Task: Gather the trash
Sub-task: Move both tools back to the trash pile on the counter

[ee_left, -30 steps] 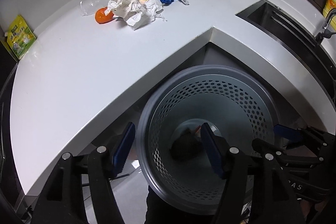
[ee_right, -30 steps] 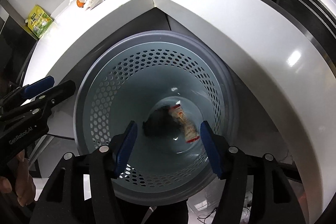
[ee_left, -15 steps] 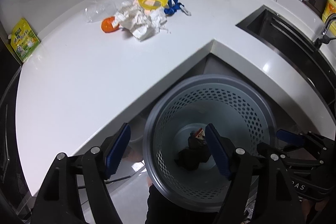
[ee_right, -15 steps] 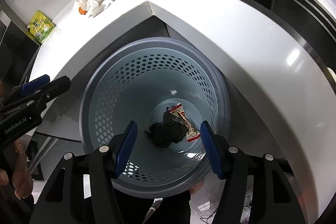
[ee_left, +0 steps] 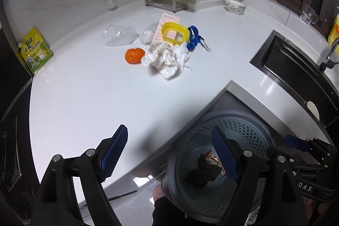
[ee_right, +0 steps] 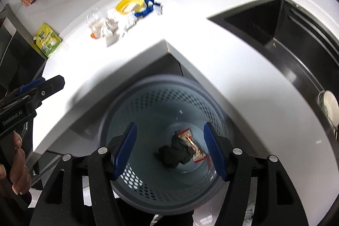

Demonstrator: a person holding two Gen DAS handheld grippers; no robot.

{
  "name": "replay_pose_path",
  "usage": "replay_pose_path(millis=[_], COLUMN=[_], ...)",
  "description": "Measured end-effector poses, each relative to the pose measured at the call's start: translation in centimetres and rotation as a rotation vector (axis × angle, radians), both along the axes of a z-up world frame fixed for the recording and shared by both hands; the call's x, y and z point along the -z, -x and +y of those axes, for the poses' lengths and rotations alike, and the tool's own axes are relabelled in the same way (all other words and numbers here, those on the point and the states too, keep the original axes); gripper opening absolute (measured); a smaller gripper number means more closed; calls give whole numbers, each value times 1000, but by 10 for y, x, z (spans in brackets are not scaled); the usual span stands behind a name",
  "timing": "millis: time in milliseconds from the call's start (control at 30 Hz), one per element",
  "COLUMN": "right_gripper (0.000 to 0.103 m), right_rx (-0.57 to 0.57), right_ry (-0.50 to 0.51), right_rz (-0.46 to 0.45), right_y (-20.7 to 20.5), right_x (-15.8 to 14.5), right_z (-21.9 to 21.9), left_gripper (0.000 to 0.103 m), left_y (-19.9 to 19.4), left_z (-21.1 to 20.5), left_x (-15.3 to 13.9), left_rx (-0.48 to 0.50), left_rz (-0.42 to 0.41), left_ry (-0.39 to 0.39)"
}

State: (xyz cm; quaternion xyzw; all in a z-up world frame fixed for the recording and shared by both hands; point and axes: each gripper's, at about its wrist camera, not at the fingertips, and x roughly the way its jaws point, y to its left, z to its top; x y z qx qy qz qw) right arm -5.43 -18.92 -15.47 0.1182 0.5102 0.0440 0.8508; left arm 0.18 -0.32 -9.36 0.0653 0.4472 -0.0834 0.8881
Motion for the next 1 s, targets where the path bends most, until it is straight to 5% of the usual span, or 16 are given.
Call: replay_pose_path(millis=[500,1000], right_gripper=[66,69], right_rx=[-33,-253], right_ry=[24,90], right_rz=[-163,-267], right_y=[-67,-197], right_x=[-31,-35], right_z=[3,-6], left_gripper=[86,89], left_y=[-54,-110], left_z=[17,11], left_x=[-22,16], left_rx=[-86,-227], left_rz=[-141,-118], left_ry=[11,61])
